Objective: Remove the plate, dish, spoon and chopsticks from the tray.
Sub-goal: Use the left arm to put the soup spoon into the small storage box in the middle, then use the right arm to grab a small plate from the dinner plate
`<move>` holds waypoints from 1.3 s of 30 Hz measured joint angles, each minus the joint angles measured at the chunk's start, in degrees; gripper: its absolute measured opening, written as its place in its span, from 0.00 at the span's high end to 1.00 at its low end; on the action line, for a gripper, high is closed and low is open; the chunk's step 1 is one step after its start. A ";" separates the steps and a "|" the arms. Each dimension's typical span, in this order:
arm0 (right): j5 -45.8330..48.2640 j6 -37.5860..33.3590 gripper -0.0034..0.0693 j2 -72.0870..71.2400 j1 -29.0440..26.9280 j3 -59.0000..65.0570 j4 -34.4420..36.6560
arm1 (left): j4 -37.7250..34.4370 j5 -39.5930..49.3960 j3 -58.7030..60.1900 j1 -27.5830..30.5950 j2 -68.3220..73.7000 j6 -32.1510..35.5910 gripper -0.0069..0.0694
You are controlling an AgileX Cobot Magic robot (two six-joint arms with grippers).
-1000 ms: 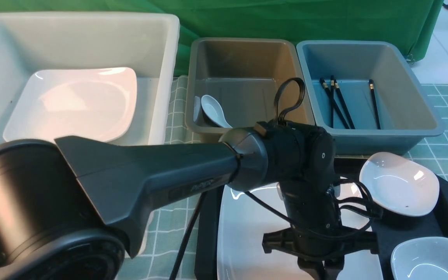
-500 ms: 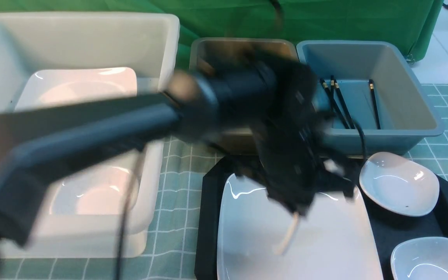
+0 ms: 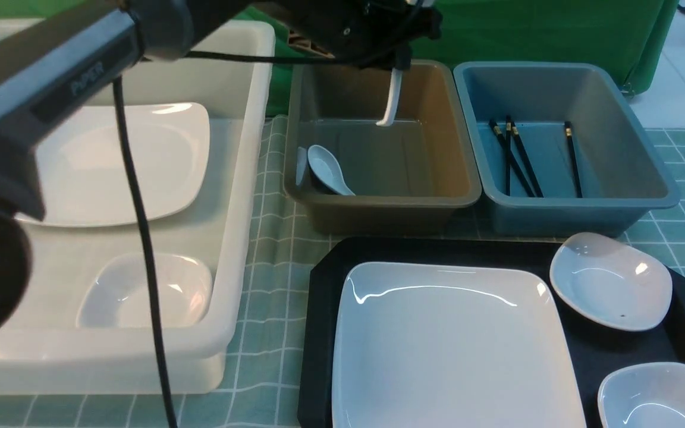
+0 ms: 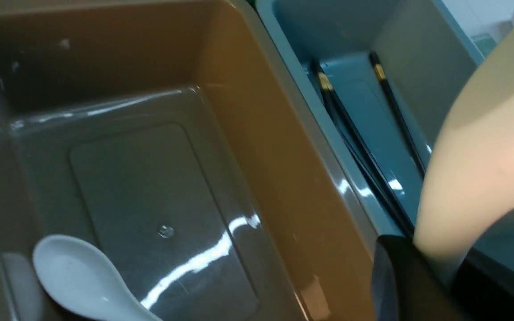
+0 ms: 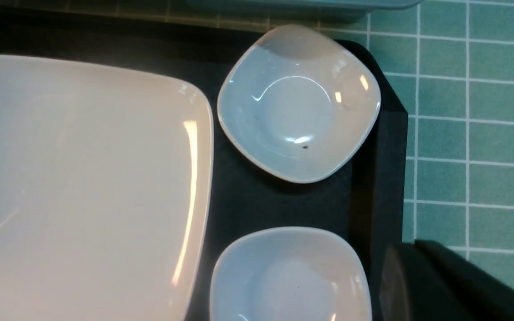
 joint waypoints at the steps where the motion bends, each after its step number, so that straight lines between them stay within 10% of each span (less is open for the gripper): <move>1: -0.37 0.00 0.93 0.00 0.00 0.00 0.00 | 0.00 -0.89 -0.29 0.72 1.36 0.11 0.86; 16: 2.77 -2.81 0.86 3.03 0.00 0.00 0.78 | 0.67 2.52 -1.22 2.47 5.27 -1.78 0.39; 20: 6.88 -4.04 0.70 4.71 1.64 1.23 2.89 | 3.39 11.46 -2.28 2.53 2.20 -2.63 0.53; 22: 4.92 -4.63 0.43 5.23 8.02 7.49 3.11 | 10.82 19.90 -2.53 2.53 -4.05 -2.69 0.82; 25: -2.21 -2.50 0.29 5.30 14.36 15.99 0.00 | 16.12 23.39 -1.30 2.53 -9.24 -3.11 0.89; 39: -21.77 2.39 0.24 15.82 22.67 33.13 -5.94 | 21.33 8.55 35.96 2.60 -39.22 -11.46 0.90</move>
